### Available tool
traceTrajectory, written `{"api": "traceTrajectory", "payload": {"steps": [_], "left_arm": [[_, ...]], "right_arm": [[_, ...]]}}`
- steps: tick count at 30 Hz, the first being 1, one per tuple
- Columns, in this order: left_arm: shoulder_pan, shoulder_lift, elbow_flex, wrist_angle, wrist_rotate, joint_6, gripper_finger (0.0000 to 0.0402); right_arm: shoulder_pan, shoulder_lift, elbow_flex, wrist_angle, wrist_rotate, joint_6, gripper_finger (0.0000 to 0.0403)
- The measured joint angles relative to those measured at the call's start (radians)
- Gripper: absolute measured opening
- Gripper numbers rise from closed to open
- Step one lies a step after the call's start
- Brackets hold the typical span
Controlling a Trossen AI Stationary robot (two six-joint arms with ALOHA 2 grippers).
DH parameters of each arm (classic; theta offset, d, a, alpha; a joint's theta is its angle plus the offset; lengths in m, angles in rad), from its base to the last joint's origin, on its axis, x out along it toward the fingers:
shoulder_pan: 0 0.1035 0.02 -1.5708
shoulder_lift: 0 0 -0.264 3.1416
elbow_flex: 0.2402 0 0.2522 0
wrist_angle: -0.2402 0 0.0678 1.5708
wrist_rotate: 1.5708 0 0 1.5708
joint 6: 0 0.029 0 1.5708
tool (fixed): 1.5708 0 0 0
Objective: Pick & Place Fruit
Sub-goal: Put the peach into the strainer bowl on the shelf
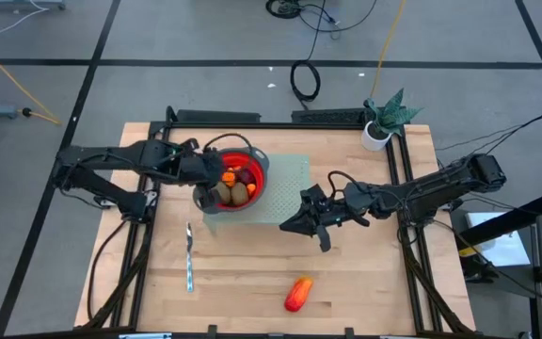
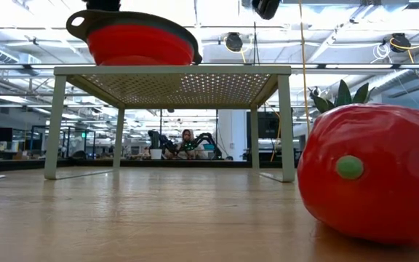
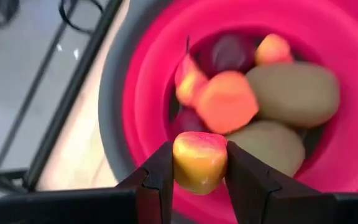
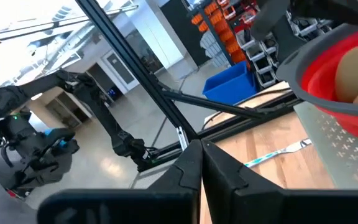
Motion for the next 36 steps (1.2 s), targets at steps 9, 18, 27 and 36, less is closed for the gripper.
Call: {"api": "traceTrajectory", "payload": {"steps": [9, 18, 27, 36], "left_arm": [[0.086, -0.008, 0.0, -0.027, 0.118, -0.021, 0.0111], [0.134, -0.008, 0.0, -0.028, 0.208, -0.011, 0.0111], [0.138, 0.018, 0.0, -0.026, 0.235, 0.032, 0.0111], [0.142, 0.029, 0.0, -0.02, 0.209, 0.053, 0.0134]], "right_arm": [[0.0, 0.001, 0.0, -0.024, 0.0, -0.001, 0.0001], [0.0, 0.001, 0.0, -0.021, 0.0, -0.002, 0.0001], [0.0, 0.001, 0.0, -0.021, 0.0, -0.008, 0.0001], [0.0, 0.001, 0.0, -0.014, 0.0, -0.011, 0.0001]]}}
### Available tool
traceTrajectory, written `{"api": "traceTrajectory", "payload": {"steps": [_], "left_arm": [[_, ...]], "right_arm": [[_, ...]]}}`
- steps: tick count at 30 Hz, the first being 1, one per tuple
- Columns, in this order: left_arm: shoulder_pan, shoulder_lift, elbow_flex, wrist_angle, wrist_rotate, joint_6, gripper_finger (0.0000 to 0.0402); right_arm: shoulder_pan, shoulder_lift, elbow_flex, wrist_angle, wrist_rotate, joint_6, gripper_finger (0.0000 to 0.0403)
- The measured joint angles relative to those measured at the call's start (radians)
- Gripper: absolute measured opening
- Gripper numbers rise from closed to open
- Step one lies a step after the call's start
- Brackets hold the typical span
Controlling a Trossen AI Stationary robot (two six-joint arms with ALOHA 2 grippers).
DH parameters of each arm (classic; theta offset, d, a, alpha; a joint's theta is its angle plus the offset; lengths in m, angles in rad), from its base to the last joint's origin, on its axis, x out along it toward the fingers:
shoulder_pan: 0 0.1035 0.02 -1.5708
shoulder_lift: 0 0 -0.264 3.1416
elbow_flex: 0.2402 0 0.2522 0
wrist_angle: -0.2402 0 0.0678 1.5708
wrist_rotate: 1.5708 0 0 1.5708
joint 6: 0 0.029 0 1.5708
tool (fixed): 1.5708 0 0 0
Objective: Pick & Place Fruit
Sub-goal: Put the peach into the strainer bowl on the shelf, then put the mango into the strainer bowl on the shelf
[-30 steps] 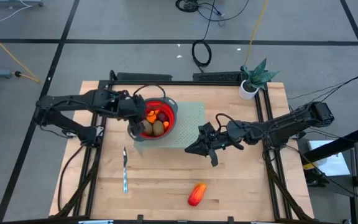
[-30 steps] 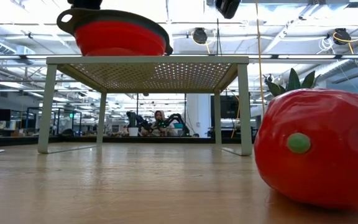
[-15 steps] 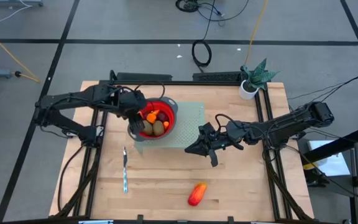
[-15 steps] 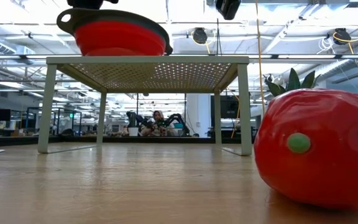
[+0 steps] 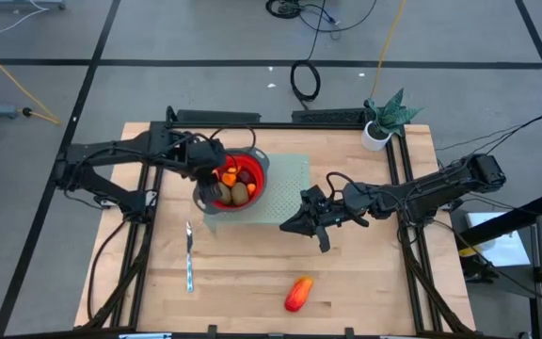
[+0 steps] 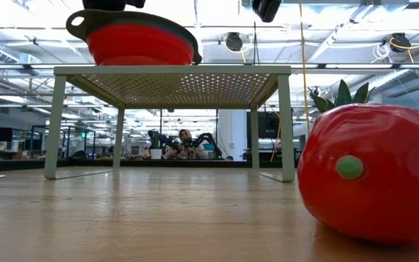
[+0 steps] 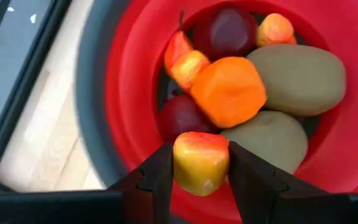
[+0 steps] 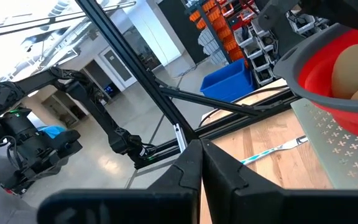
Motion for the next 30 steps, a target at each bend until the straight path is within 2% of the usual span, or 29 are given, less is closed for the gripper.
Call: {"api": "traceTrajectory", "payload": {"steps": [10, 15, 22, 30], "left_arm": [[0.001, -0.001, 0.0, 0.001, -0.011, 0.008, 0.0191], [0.001, -0.001, 0.0, 0.001, -0.011, 0.03, 0.0208], [-0.006, -0.054, 0.0, 0.001, -0.033, -0.03, 0.0209], [-0.065, -0.164, 0.0, 0.06, -0.13, -0.102, 0.0209]], "right_arm": [[0.0, 0.0, 0.0, 0.0, 0.0, 0.0, 0.0001], [0.0, 0.0, 0.0, 0.0, -0.004, -0.02, 0.0001], [0.034, 0.001, 0.0, 0.016, -0.133, -0.208, 0.0001], [0.107, 0.001, 0.0, 0.015, -0.137, -0.373, 0.0]]}}
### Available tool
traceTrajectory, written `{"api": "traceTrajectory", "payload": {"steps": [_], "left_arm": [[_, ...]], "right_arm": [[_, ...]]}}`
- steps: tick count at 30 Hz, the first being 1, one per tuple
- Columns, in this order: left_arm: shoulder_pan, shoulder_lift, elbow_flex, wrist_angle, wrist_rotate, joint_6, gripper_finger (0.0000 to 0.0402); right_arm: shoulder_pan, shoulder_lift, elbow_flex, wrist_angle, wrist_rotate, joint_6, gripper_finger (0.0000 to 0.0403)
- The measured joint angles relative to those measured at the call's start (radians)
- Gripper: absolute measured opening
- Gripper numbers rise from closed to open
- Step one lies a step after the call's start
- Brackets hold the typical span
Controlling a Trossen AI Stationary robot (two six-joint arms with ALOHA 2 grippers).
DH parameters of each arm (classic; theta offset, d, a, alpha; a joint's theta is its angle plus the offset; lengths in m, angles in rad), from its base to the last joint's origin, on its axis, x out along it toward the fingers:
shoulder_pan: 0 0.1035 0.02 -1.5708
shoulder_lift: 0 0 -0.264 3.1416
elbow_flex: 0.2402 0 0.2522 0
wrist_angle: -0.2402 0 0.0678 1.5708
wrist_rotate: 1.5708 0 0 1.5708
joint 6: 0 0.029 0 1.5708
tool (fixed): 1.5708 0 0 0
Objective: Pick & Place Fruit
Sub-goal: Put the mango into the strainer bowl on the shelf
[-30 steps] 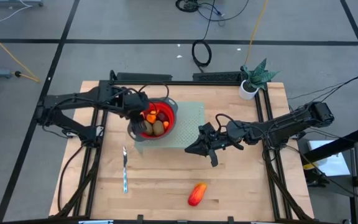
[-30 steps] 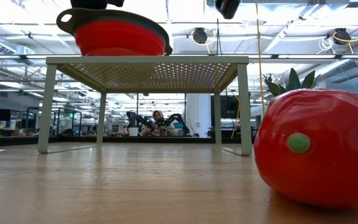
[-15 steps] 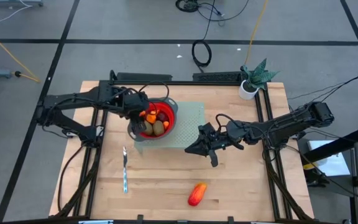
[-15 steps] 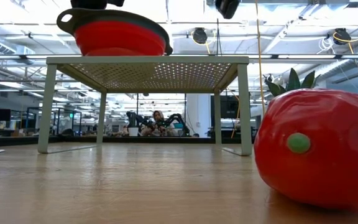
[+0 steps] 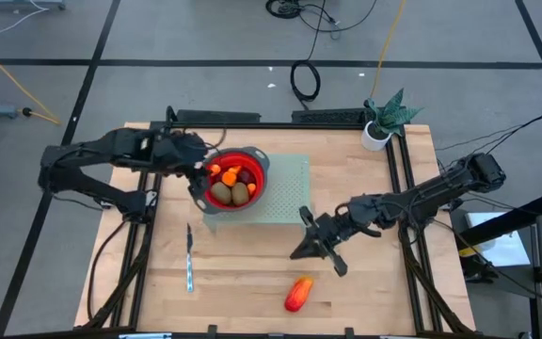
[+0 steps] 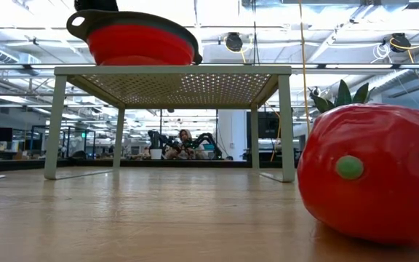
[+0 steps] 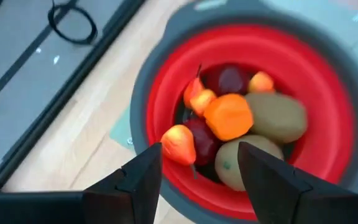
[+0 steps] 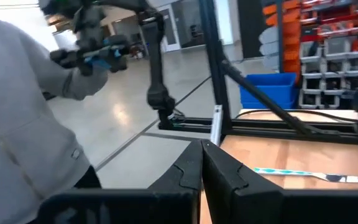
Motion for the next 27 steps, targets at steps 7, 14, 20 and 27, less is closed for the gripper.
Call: {"api": "traceTrajectory", "payload": {"steps": [7, 14, 20, 27], "left_arm": [[-0.074, -0.097, 0.0, 0.054, -0.055, -0.023, 0.018], [-0.17, -0.168, 0.0, 0.099, -0.07, 0.036, 0.0109], [-0.26, -0.225, -0.032, 0.148, -0.093, 0.048, 0.0047], [-0.359, -0.364, -0.223, 0.368, -0.101, 0.107, 0.0006]], "right_arm": [[0.047, 0.0, 0.0, -0.008, 0.004, -0.041, 0.0], [0.078, 0.001, 0.0, -0.043, 0.006, -0.099, 0.0], [0.116, 0.001, 0.0, -0.092, 0.006, -0.1, 0.0], [0.163, 0.039, 0.0, -0.097, 0.006, -0.122, 0.0]]}}
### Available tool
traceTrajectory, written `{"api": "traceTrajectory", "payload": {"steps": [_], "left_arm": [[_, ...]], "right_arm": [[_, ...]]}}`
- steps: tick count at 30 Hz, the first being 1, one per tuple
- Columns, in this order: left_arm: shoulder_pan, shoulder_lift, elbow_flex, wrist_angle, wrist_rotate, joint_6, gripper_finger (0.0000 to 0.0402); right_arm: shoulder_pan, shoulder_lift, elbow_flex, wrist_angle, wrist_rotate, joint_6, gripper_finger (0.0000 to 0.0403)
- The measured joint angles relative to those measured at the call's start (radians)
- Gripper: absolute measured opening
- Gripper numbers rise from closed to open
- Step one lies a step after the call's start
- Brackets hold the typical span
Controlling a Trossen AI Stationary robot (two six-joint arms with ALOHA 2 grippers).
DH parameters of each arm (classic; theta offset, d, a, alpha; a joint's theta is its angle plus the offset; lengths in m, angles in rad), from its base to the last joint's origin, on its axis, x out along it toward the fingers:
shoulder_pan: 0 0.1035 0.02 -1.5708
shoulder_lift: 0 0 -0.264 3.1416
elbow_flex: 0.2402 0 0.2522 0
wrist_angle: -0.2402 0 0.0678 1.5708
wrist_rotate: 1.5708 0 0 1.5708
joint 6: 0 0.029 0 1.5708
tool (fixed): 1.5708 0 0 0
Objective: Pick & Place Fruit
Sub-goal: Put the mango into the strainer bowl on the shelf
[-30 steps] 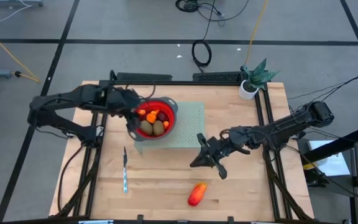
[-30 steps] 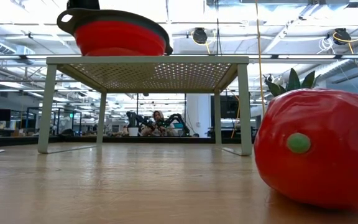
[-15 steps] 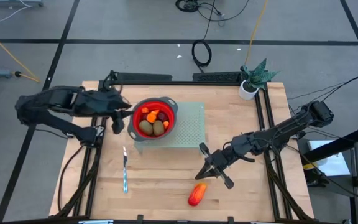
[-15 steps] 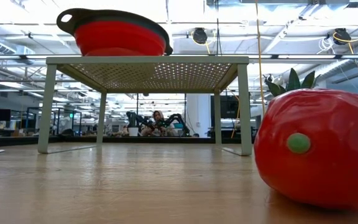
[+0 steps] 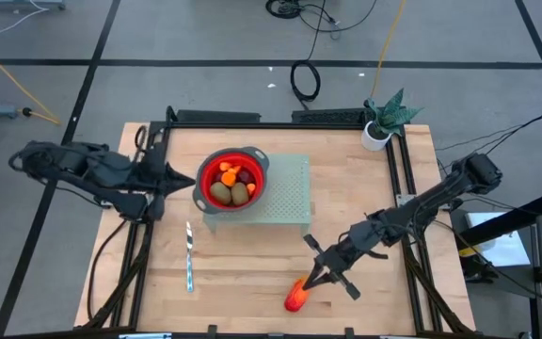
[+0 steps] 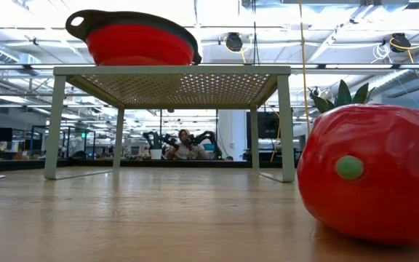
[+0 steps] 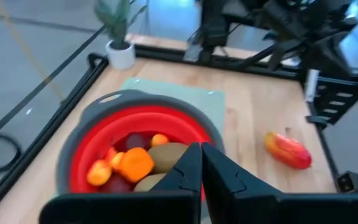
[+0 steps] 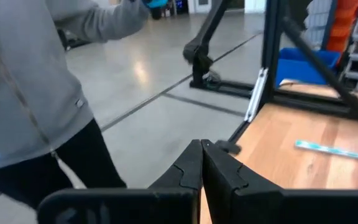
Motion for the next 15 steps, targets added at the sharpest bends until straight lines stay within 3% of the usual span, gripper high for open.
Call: {"api": "traceTrajectory", "payload": {"steps": [6, 15], "left_arm": [[-0.056, -0.123, -0.167, 0.149, 0.036, 0.029, 0.0022], [-0.108, -0.293, -0.348, 0.255, 0.101, 0.05, 0.0006]], "right_arm": [[0.017, 0.055, 0.0, -0.015, 0.001, 0.0, 0.0], [0.018, 0.123, 0.001, -0.025, 0.006, 0.059, 0.0]]}}
